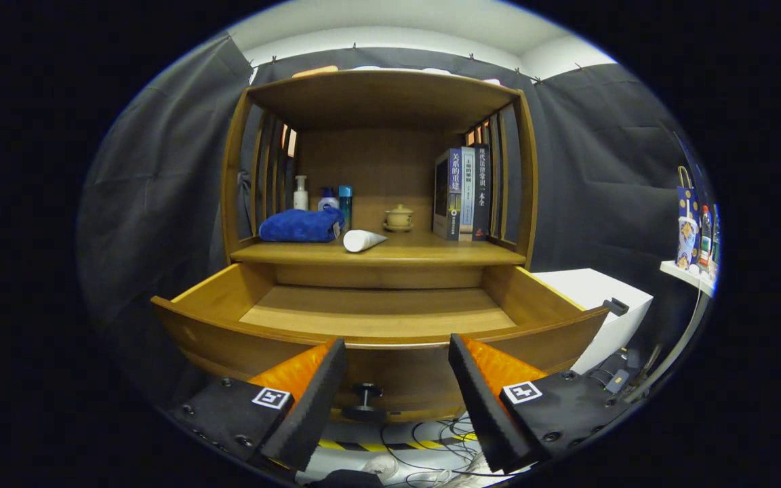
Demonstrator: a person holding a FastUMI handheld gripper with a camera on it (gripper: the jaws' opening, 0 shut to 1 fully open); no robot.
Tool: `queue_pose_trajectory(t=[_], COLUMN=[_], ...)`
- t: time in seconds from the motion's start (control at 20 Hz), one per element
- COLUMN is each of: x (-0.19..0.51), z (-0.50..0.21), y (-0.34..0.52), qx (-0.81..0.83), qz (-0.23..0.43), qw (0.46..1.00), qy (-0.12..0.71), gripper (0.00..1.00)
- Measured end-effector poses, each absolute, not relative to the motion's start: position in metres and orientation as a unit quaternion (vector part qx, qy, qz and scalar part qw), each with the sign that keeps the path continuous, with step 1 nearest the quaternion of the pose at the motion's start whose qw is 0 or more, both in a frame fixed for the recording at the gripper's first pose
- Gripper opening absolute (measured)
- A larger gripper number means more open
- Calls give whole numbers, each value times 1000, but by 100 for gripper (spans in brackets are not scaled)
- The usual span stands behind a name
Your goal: Pull open the drawer, take out the items inside it, and place them on the countertop above the cabinet.
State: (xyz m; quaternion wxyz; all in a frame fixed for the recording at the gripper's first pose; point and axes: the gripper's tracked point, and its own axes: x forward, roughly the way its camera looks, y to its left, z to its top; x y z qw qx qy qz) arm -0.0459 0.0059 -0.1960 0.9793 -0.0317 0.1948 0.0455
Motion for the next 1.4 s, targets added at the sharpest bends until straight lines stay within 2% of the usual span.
queue_pose_trajectory(t=[1.4], x=[-8], z=[-200], y=[4], qx=[-36], qz=[33], qw=[975], qy=[215], gripper=[97])
